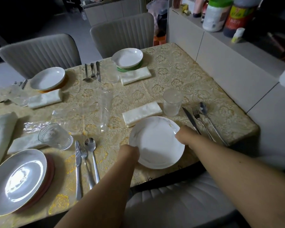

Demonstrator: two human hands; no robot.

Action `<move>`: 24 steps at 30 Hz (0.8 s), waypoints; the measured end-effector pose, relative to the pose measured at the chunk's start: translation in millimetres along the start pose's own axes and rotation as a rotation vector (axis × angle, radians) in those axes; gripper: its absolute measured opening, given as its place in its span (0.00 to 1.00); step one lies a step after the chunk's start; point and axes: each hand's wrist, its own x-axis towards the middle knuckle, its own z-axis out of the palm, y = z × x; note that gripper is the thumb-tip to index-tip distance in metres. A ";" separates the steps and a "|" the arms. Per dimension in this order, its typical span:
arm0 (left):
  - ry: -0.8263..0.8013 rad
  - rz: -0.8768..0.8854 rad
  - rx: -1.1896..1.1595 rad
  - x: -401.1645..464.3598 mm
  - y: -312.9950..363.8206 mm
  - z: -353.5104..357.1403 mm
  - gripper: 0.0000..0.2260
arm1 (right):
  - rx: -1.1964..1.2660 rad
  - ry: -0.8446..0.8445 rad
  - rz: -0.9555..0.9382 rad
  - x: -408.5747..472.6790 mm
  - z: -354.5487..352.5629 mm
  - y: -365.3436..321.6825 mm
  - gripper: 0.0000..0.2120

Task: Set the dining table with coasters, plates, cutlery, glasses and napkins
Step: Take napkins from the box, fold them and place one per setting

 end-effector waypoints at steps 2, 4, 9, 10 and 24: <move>-0.021 -0.003 0.009 1.9 0.7 2.5 0.12 | 0.008 -0.017 -0.003 1.4 1.1 -0.4 0.16; -0.038 -0.023 0.026 4.9 0.7 4.5 0.10 | 0.012 -0.010 -0.008 -0.4 0.9 -0.7 0.16; -0.055 -0.007 0.048 16.3 -6.5 5.7 0.13 | -0.043 -0.048 -0.021 -4.3 1.0 -0.6 0.16; -0.056 -0.002 0.057 16.7 -8.0 5.1 0.12 | -0.062 -0.048 -0.018 -4.8 1.5 -0.7 0.15; 0.307 0.494 0.100 -16.9 45.6 -1.6 0.17 | 0.150 0.252 -0.034 7.1 -56.5 13.0 0.16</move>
